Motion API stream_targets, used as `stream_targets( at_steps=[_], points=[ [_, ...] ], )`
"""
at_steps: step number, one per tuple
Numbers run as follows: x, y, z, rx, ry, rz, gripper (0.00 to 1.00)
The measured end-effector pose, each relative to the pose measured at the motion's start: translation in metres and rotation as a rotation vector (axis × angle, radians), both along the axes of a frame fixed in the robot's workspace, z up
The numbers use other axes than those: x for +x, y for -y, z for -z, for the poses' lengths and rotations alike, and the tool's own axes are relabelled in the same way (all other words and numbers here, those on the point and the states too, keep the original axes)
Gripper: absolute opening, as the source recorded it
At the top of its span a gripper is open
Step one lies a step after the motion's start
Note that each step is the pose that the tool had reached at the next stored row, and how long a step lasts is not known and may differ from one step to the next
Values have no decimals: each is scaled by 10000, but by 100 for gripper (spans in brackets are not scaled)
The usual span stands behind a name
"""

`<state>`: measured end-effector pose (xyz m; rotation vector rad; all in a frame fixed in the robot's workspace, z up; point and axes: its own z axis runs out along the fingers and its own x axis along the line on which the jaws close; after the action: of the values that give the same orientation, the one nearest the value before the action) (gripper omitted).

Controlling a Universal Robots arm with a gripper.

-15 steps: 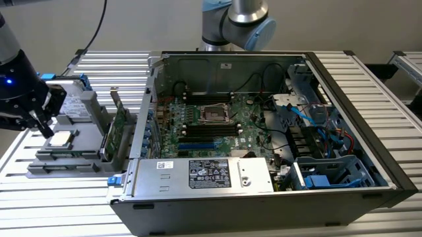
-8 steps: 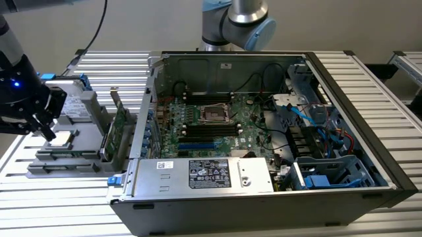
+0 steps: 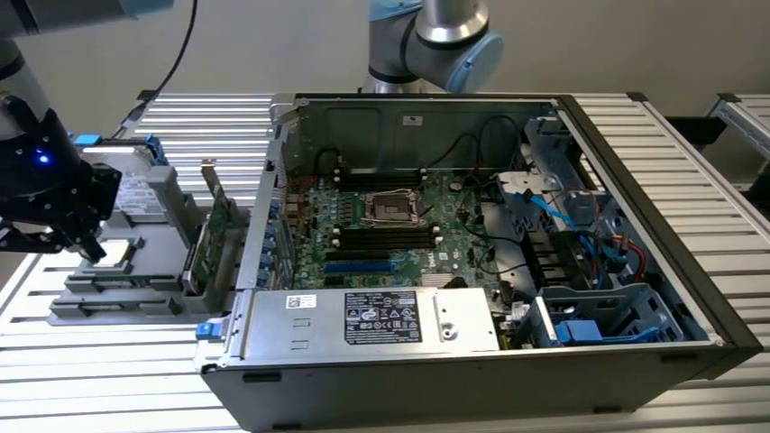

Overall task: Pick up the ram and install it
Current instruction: 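Pick up the ram and move it above insertion slot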

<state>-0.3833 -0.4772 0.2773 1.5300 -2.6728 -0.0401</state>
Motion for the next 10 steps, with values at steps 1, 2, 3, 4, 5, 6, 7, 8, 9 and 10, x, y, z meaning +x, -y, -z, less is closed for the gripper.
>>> stream_targets(
  at_steps=[1,2,3,4,5,6,7,8,9,10],
  points=[
    [0,0,11,2,1,-181,10],
    [0,0,21,3,0,-361,10],
    [0,0,31,3,0,-545,10],
    [0,0,41,3,-1,-737,10],
    [0,0,51,4,0,-915,10],
    [0,0,61,5,0,-1102,10],
    [0,0,72,6,1,-1281,10],
    [0,0,82,7,0,-1466,10],
    [0,0,91,7,0,-1636,10],
    [0,0,101,7,-1,-1820,10]
  ],
)
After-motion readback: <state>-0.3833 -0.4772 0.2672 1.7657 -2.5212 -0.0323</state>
